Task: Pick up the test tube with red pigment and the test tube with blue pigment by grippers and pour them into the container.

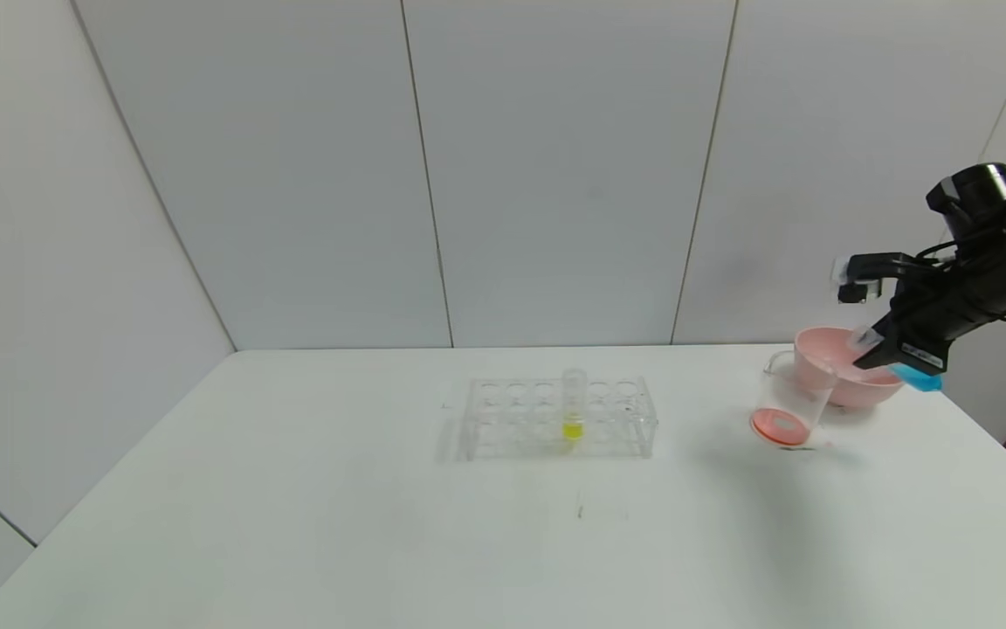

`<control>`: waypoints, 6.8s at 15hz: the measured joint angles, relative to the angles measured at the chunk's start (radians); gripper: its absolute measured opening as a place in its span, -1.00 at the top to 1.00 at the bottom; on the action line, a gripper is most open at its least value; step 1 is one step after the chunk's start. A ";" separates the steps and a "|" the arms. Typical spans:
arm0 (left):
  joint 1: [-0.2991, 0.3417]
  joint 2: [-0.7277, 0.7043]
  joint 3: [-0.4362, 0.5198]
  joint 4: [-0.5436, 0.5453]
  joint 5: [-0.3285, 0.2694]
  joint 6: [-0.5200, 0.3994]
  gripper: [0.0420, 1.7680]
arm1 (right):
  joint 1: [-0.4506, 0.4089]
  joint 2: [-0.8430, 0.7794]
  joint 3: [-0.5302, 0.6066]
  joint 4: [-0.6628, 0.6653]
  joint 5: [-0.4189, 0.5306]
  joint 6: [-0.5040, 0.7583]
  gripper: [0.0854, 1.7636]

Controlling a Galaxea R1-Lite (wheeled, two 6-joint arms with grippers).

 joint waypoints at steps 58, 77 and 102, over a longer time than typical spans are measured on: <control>0.000 0.000 0.000 0.000 0.000 0.000 -1.00 | 0.278 0.075 -0.001 -0.234 -0.846 -0.423 0.49; 0.000 0.000 0.000 0.000 0.000 0.000 -1.00 | 0.031 -0.253 0.443 -0.574 0.180 0.409 0.49; 0.000 0.000 0.000 0.000 0.000 0.000 -1.00 | -0.116 -0.173 0.994 -1.739 0.071 1.060 0.49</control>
